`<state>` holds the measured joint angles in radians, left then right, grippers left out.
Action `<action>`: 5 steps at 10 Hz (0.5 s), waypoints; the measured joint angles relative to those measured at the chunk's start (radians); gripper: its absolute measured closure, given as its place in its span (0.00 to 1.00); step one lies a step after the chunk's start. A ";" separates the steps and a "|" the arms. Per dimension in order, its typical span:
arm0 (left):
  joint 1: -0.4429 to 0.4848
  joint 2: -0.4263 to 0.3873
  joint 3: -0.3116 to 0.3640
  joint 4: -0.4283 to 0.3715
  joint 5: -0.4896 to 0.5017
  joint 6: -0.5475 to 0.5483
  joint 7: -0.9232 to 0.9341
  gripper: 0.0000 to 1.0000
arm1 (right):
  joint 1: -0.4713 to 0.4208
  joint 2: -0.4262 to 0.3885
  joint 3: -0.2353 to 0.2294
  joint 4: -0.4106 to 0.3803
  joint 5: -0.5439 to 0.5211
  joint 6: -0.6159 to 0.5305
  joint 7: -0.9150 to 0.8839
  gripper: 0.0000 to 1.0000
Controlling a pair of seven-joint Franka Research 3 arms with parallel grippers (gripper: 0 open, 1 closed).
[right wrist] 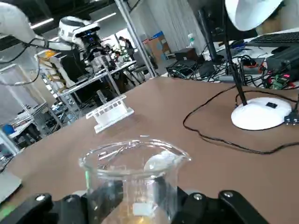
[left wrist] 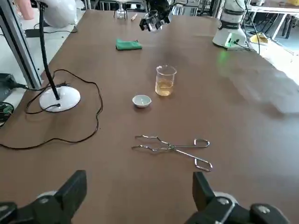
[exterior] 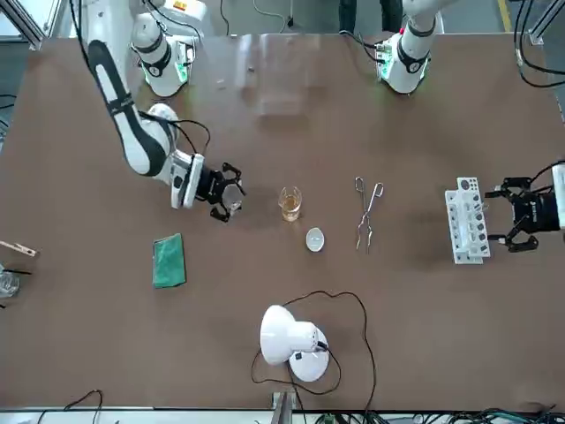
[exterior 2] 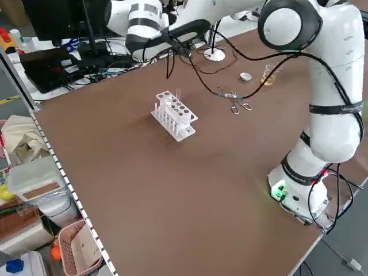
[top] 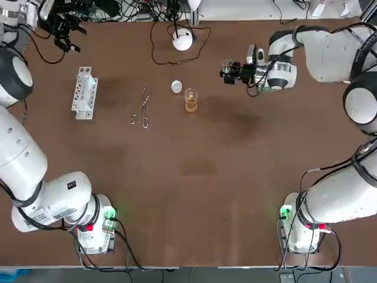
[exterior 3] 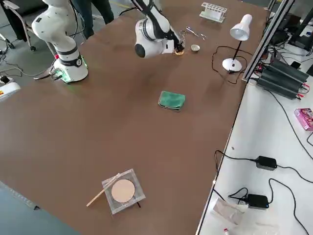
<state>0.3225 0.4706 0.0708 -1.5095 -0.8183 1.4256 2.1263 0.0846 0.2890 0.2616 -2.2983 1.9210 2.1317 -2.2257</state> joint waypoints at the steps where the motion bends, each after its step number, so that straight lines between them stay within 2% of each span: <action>1: -0.034 -0.049 0.000 -0.027 0.041 0.043 -0.064 0.00 | -0.060 0.000 -0.001 -0.023 -0.078 -0.058 -0.018 0.62; 3: -0.102 -0.129 0.000 -0.057 0.131 0.091 -0.233 0.00 | -0.193 0.000 -0.002 -0.057 -0.240 -0.151 -0.053 0.62; 5: -0.176 -0.166 -0.001 -0.065 0.227 0.130 -0.451 0.00 | -0.345 -0.001 -0.003 -0.060 -0.421 -0.223 -0.074 0.62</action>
<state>0.1460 0.3050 0.0702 -1.5742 -0.5918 1.5557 1.6754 -0.2608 0.2878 0.2583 -2.3585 1.5001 1.9086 -2.3000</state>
